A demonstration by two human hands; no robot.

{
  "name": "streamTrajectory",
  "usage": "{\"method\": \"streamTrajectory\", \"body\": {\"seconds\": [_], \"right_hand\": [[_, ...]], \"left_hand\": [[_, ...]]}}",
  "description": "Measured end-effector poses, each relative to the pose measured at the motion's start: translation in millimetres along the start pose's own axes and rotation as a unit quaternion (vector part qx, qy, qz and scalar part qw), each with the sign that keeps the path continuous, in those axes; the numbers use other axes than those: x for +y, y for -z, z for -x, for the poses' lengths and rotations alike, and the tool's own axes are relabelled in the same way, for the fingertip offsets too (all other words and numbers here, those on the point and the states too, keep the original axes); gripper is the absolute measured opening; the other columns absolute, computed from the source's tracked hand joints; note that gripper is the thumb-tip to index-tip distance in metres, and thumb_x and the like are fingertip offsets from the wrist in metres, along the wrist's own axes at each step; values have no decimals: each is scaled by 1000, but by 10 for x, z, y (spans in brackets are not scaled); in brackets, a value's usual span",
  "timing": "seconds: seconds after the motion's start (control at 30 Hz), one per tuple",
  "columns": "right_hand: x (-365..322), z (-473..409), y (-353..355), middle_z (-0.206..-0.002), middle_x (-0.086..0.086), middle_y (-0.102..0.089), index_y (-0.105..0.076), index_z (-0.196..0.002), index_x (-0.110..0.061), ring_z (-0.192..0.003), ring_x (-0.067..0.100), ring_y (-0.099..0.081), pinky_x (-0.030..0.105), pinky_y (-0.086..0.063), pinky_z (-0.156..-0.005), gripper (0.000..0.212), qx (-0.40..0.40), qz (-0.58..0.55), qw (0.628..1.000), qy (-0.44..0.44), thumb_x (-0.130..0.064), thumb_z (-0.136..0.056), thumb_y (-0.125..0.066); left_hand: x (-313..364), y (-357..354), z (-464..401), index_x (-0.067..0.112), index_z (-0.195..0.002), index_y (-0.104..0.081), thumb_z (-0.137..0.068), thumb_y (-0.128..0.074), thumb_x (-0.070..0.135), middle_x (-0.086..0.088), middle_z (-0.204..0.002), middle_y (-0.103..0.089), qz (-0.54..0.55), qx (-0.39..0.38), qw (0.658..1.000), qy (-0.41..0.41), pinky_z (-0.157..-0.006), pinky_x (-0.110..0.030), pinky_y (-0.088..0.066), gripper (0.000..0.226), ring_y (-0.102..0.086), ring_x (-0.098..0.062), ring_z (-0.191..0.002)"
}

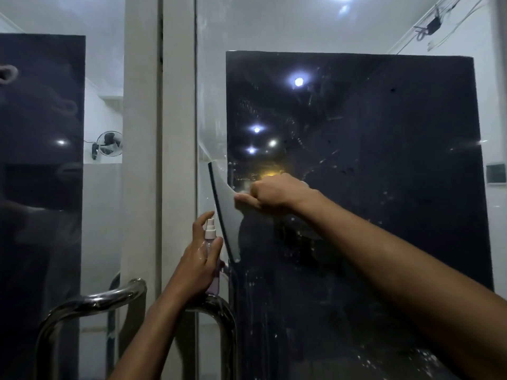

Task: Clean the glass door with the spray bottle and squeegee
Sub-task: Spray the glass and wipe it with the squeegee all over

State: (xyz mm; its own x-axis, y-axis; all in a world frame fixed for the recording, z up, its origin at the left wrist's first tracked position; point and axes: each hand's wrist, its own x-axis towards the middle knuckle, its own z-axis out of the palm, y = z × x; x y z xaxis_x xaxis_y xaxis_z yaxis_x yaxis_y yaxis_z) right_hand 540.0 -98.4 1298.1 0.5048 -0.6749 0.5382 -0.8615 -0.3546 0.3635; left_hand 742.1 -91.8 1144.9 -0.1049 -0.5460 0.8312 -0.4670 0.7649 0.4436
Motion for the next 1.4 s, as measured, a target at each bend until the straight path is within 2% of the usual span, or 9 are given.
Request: {"method": "streamTrajectory", "body": {"seconds": [0.1, 0.2, 0.33, 0.67, 0.8, 0.97, 1.1, 1.23, 1.4], "right_hand": [[48, -110, -96, -103, 2, -69, -66, -105, -29, -96, 23, -65, 38, -45, -75, 66, -22, 4, 999, -40, -76, -95, -21], [324, 0, -228, -125, 6, -65, -62, -111, -28, -105, 29, -60, 42, -41, -78, 74, -51, -44, 991, -112, -83, -89, -19], [678, 350, -331, -140, -2, -59, -58, -133, -38, -123, 27, -56, 42, -39, -81, 79, -72, -96, 979, -165, -86, -86, -14], [140, 403, -302, -79, -9, -64, -73, -104, -39, -62, 6, -50, 25, -32, -55, 77, 55, -54, 992, -102, -84, -88, -12], [-201, 227, -417, -75, -4, -64, -72, -86, -28, -65, 10, -58, 36, -53, -72, 73, 12, 16, 1000, -15, -75, -95, -18], [77, 347, -535, -89, -2, -62, -55, -77, -29, -69, 13, -52, 37, -43, -71, 65, -67, 13, 995, -72, -80, -92, -17], [429, 597, -486, -82, -11, -56, -49, -72, -32, -79, 12, -56, 38, -47, -79, 63, -97, -14, 989, -108, -84, -86, -15], [436, 776, -496, -68, -11, -56, -56, -67, -28, -62, 7, -53, 33, -41, -65, 75, -19, -14, 995, -102, -86, -81, -10], [-94, 561, -550, -77, -6, -63, -63, -72, -32, -61, 5, -53, 23, -36, -53, 68, 14, -23, 1000, 1, -78, -93, -18]], "left_hand": [[-33, -21, 11, 58, -137, -18, -107, -41, 28, -4, -94, -65, -13, -14, 1000, 16, -68, -37, -61, 48, -71, -17, -68], [-89, -18, 41, 55, -136, -18, -107, -42, 27, 4, -64, -59, -39, -35, 999, 2, -59, -34, -54, 47, -64, -9, -58], [-98, -35, 37, 53, -136, -17, -108, -41, 26, 5, -61, -55, -61, -53, 997, 9, -61, -32, -49, 46, -60, -8, -57], [-73, -41, 68, 57, -137, -12, -107, -38, 34, 2, -80, -61, -65, -39, 997, 11, -75, -40, -56, 46, -64, -13, -74], [-76, -48, 96, 63, -134, -9, -107, -41, 32, 2, -72, -63, -68, -20, 997, 1, -63, -27, -52, 52, -66, -6, -73], [-149, -62, 71, 26, -143, -29, -106, -45, 23, -1, -101, -60, -108, -19, 994, 0, -58, -21, -45, 40, -60, -5, -69], [-142, -69, 74, 40, -140, -15, -106, -44, 25, -3, -79, -61, -89, -7, 996, 14, -57, -30, -48, 47, -62, -17, -60], [-164, -91, 66, 42, -141, -13, -106, -43, 26, -1, -73, -61, -91, 3, 995, 28, -56, -30, -47, 49, -63, -15, -59], [-163, -91, 83, 48, -140, -11, -106, -42, 31, -2, -71, -63, -81, 6, 996, 33, -58, -33, -53, 48, -66, -15, -63]]}}
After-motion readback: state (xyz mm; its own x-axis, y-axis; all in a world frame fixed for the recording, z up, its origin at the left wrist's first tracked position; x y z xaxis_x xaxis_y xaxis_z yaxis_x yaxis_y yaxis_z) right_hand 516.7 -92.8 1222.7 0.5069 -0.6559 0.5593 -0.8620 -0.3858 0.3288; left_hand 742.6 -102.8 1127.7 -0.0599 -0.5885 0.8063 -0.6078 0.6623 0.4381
